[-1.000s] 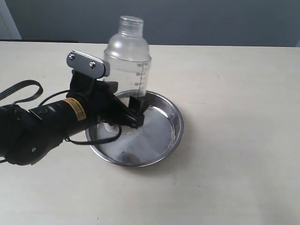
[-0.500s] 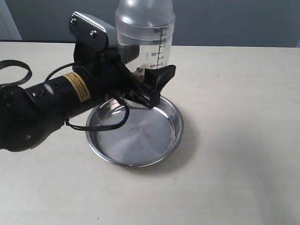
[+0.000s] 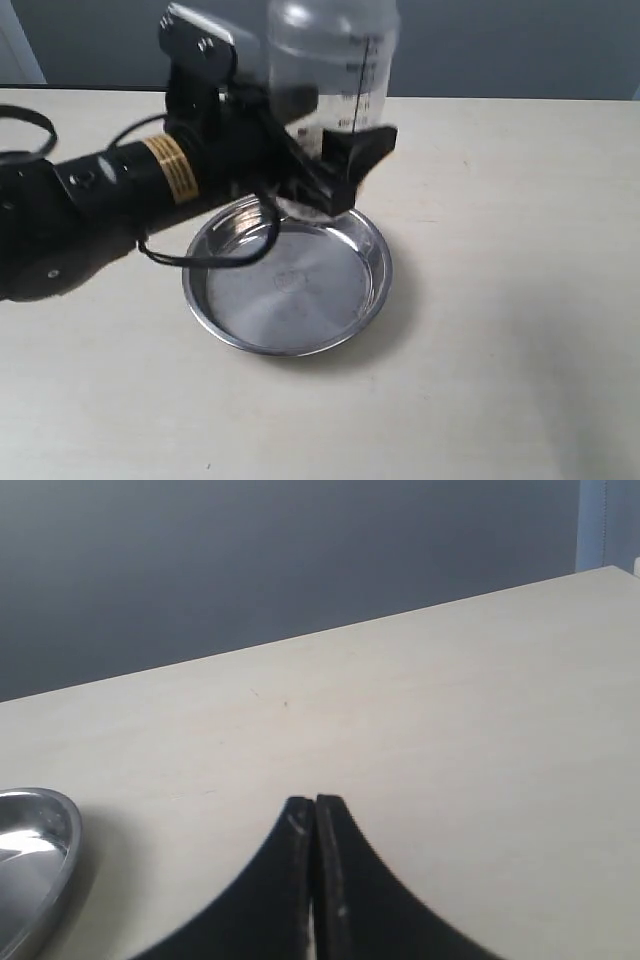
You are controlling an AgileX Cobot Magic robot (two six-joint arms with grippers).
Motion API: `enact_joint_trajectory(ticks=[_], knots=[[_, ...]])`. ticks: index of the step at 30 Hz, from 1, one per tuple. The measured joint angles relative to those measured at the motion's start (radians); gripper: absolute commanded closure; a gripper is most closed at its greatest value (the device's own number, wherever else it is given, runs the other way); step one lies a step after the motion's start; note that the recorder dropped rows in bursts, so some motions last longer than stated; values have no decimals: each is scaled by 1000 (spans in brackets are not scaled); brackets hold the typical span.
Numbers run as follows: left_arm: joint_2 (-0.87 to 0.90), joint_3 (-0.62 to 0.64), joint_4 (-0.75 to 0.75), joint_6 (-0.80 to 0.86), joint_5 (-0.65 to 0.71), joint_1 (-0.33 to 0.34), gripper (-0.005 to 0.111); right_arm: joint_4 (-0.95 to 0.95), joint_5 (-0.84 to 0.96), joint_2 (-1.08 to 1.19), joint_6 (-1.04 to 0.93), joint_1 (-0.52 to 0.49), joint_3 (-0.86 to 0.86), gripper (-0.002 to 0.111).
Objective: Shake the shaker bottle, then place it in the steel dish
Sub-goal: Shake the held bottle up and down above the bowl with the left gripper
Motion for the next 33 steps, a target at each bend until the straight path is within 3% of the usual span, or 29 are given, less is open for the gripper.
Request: enact_joint_trajectory(ticks=[4,9,14,18,22,29,33], knots=[[129,55,-29,23,44,0,106,0,0,0,0,0,0,109],[47,25,-15,29,-21,-6,106,0,0,0,0,0,0,109],[140,60,-57,71,21,-6,106,0,0,0,0,0,0,109],[66,27,-46,82,-12,-19,106,0,0,0,0,0,0,109],[146,46,-118,84,-7,-17,106,0,0,0,0,0,0,109],[39,-20,-32,47,37,-11,106,0,0,0,0,0,0,109],[144,20,-30,65,73,-11,106,0,0,0,0,0,0,109]])
